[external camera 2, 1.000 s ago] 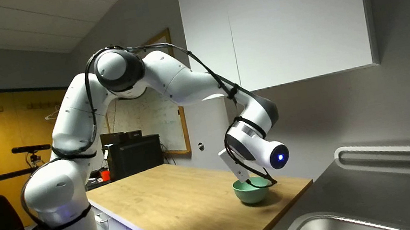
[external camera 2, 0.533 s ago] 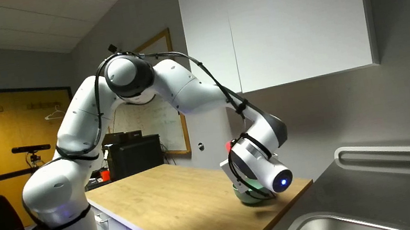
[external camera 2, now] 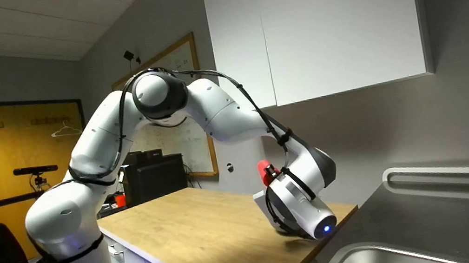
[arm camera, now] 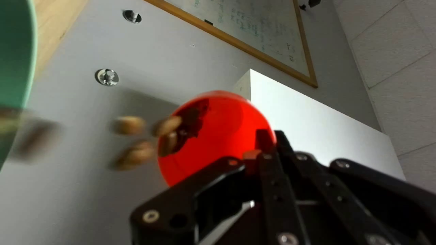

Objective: Pour the beans from the cup into the bowl

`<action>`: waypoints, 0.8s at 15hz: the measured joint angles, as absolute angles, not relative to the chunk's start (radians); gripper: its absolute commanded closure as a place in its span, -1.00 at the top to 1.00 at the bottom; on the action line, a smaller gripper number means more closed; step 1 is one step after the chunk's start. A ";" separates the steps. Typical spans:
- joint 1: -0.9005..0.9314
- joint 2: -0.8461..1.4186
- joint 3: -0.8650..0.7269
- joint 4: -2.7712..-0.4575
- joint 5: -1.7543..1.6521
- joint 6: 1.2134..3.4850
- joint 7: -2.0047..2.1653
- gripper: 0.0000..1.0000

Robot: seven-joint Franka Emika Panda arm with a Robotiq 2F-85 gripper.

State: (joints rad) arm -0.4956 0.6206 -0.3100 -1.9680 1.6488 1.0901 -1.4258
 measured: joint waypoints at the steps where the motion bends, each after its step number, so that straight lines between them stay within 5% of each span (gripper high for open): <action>1: -0.496 0.627 -0.310 -1.961 1.650 1.079 -1.428 -0.98; 12: -0.495 0.680 -0.310 -1.886 1.651 0.981 -1.432 -0.98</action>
